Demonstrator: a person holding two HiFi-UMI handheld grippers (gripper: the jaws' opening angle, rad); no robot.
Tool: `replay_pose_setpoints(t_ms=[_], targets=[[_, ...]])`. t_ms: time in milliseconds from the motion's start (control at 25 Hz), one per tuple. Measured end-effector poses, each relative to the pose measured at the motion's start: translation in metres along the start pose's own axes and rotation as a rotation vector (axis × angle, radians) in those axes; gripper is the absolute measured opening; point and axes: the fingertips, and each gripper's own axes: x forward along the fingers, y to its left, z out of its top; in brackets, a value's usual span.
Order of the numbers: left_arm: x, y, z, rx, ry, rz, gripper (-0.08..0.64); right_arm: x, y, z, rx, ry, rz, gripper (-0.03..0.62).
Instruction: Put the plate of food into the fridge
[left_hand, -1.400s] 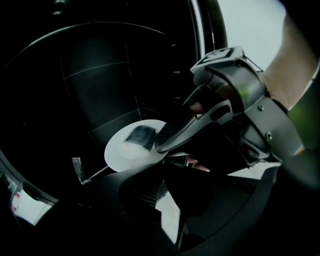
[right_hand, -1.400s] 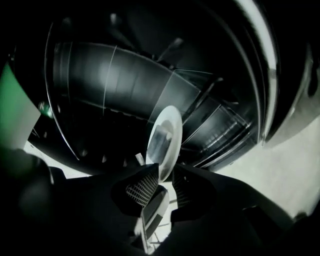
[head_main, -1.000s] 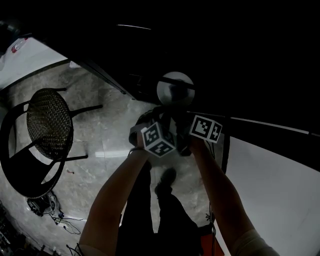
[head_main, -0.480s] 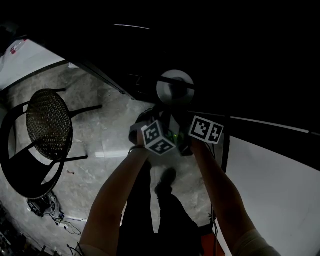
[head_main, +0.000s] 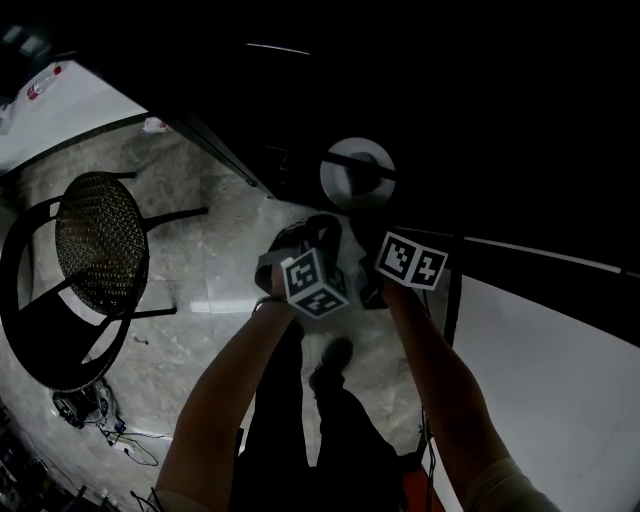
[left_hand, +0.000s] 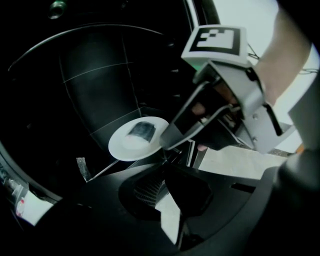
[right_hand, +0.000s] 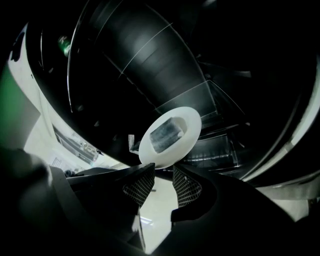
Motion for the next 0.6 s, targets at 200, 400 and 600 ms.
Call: replay_pose_setpoints(t_ms=[200, 400, 600], targets=[[-0.006, -0.003, -0.013, -0.004, 0.022, -0.005, 0.021, 0.004, -0.001, 0.007, -0.008, -0.009, 0.001, 0.121], [-0.012, -0.005, -0.029, -0.018, 0.039, -0.007, 0.021, 0.003, 0.004, 0.003, -0.046, -0.012, 0.020, 0.121], [-0.016, -0.006, -0.033, -0.026, 0.040, -0.005, 0.021, 0.011, 0.010, -0.007, -0.119, 0.025, -0.004, 0.121]])
